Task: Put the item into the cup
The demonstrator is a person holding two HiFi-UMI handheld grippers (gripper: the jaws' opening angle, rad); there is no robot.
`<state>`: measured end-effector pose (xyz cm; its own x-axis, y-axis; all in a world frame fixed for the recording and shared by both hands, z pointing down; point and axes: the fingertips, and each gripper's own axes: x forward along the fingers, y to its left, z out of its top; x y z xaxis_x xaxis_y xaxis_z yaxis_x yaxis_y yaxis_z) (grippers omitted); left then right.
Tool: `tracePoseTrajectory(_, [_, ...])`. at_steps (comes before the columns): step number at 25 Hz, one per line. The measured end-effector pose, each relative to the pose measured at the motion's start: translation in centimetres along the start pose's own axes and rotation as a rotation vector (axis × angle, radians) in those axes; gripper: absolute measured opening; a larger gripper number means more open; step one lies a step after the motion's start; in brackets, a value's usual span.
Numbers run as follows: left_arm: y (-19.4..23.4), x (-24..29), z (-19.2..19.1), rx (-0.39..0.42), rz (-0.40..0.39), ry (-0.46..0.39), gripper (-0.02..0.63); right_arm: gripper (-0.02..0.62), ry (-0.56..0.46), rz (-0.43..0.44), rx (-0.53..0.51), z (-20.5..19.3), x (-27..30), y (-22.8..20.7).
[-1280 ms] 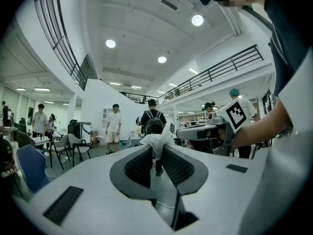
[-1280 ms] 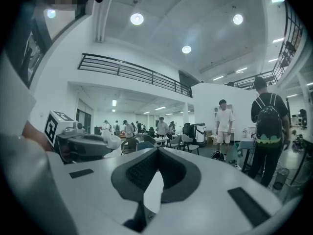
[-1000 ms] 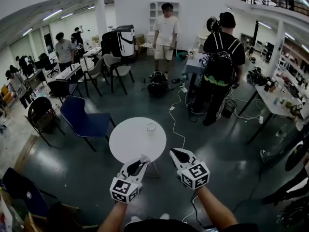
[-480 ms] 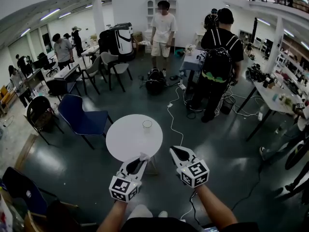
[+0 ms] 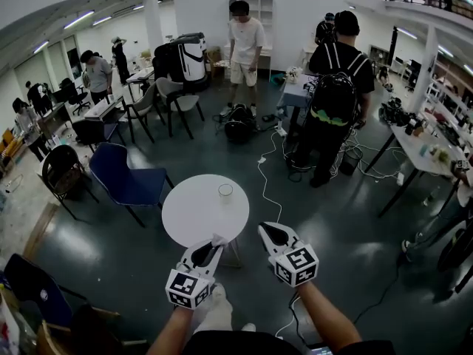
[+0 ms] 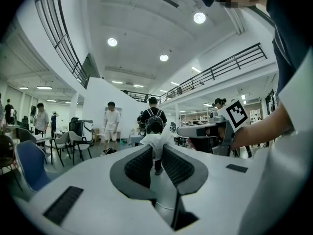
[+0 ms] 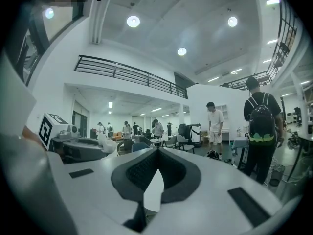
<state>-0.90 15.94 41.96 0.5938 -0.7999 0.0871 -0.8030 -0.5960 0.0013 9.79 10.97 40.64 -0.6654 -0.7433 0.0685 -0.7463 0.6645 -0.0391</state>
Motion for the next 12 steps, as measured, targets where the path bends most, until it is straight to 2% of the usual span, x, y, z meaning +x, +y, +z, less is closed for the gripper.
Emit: tracePoseTrajectory(12, [3.3, 2.3, -0.2, -0.001, 0.008, -0.011, 0.072, 0.015, -0.006, 0.000, -0.012, 0.1, 3.5, -1.9])
